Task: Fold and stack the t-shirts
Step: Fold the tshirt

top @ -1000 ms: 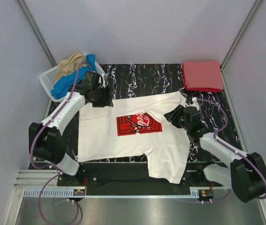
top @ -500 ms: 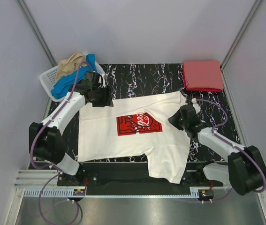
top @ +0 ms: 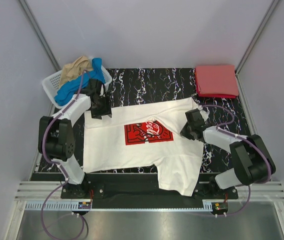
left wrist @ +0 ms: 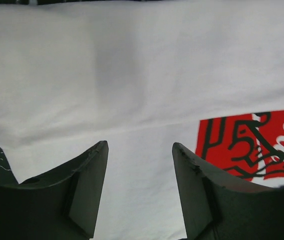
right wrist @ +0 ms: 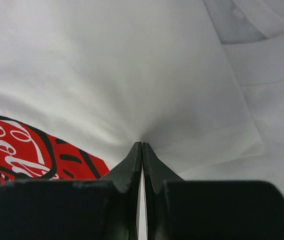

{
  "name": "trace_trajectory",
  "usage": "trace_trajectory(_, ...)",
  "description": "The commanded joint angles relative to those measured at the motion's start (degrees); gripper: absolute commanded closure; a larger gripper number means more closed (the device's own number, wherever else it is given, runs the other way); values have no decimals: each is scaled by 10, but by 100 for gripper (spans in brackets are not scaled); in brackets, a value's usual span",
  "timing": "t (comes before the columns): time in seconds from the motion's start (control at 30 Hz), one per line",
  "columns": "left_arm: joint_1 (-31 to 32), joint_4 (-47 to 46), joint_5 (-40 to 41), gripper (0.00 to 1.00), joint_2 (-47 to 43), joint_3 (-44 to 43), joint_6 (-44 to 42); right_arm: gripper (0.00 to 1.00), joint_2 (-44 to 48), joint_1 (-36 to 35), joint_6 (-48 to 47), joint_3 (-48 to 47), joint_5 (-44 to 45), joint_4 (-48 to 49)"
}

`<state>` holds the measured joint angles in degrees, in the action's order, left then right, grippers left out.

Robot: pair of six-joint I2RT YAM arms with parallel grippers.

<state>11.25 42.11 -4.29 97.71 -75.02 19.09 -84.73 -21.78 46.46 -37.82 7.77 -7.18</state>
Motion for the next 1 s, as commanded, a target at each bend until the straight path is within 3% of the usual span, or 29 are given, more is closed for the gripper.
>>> trace_trajectory(0.0,-31,-8,31,41,27,-6,16,92,42,-5,-1,-15,40,-58)
trace_trajectory(0.13,-39,-7,59,41,43,-9,10,87,66,-5,-12,-37,30,-64)
trace_trajectory(0.27,-40,-16,52,41,65,-14,10,80,43,-4,-108,-125,22,-31)
trace_trajectory(0.4,-40,-28,29,42,88,-25,30,83,-80,29,-161,-251,31,-12)
trace_trajectory(0.53,-42,-26,58,42,112,-22,29,84,-173,76,-161,-357,-9,-27)
trace_trajectory(0.97,-72,-20,103,41,143,-23,27,84,-370,133,-203,-496,-4,-50)
